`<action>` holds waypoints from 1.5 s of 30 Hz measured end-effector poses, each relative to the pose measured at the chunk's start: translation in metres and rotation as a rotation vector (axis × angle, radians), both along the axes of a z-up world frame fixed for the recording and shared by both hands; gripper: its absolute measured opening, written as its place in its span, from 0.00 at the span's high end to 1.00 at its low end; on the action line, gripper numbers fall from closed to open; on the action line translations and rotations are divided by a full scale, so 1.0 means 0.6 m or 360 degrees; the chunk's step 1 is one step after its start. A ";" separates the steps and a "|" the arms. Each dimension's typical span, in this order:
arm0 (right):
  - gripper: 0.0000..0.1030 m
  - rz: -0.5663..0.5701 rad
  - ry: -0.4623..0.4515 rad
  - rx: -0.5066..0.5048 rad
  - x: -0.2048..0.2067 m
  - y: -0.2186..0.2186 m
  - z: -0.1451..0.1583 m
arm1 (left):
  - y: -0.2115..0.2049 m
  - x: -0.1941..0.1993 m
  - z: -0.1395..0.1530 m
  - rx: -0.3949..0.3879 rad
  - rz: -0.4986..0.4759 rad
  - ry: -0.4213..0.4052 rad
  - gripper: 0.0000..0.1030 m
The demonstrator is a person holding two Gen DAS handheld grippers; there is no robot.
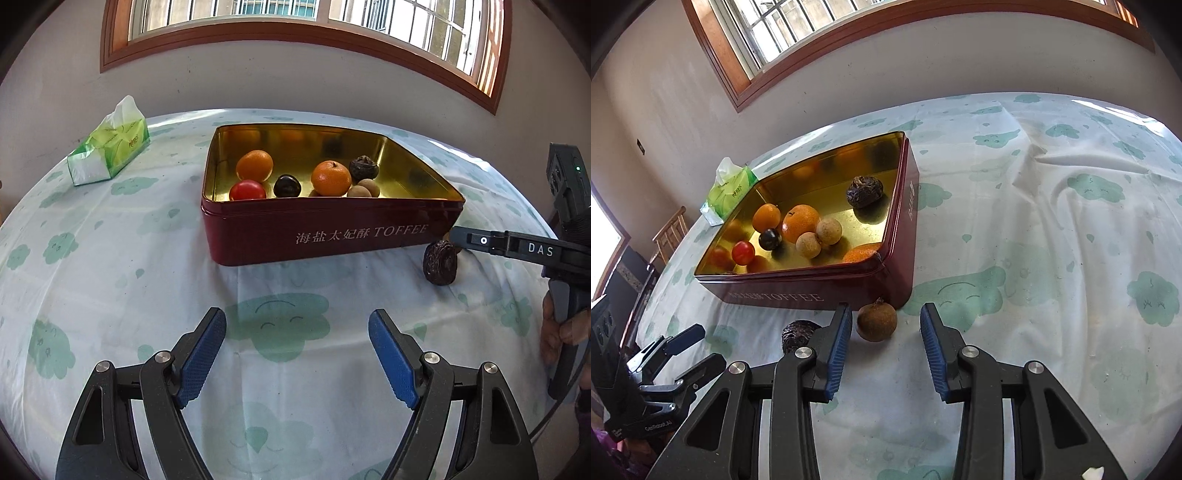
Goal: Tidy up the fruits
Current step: 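Withdraw both grippers from the tin toward the fruits beside it, then grasp the wrinkled dark dried fruit with the left gripper while the right grasps the brown round fruit, then lift and carry the dried fruit and brown fruit over the tin with both grippers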
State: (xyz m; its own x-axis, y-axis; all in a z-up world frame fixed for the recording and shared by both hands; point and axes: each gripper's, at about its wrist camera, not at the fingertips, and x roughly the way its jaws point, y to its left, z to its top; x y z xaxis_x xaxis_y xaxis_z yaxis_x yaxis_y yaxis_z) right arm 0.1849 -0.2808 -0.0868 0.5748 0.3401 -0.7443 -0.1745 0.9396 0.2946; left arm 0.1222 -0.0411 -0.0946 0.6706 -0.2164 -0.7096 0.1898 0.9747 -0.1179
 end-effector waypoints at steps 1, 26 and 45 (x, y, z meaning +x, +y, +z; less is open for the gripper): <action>0.66 0.0021 0.0017 0.0021 0.004 0.004 -0.005 | -0.003 -0.002 0.002 0.0014 -0.0004 -0.0014 0.23; 0.77 -0.0282 -0.0044 0.0231 -0.037 -0.120 -0.007 | -0.195 0.068 0.004 -0.0052 -0.0158 0.0110 0.48; 0.77 -0.0272 -0.0016 0.0211 -0.032 -0.116 -0.011 | -0.072 0.018 0.039 0.0003 0.0107 -0.0038 0.64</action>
State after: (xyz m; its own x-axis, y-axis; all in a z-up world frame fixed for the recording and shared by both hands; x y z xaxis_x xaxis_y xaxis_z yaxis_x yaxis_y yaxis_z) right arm 0.1656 -0.3506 -0.0936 0.6396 0.3317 -0.6934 -0.0194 0.9088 0.4168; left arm 0.1328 -0.0842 -0.0711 0.7005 -0.1692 -0.6933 0.1268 0.9855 -0.1124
